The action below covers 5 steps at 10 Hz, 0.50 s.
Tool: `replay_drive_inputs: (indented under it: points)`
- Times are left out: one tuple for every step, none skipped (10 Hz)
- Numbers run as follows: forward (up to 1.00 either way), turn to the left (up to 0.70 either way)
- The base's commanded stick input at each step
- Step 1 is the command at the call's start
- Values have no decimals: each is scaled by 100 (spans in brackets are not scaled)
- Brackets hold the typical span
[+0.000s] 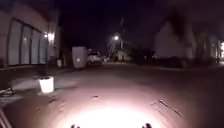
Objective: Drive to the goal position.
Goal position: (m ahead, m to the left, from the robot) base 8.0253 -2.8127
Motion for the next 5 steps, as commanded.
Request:
replay_drive_inputs:
  points:
    - [85, 0]
    - [85, 0]
    - [85, 0]
    - [85, 0]
    - [85, 0]
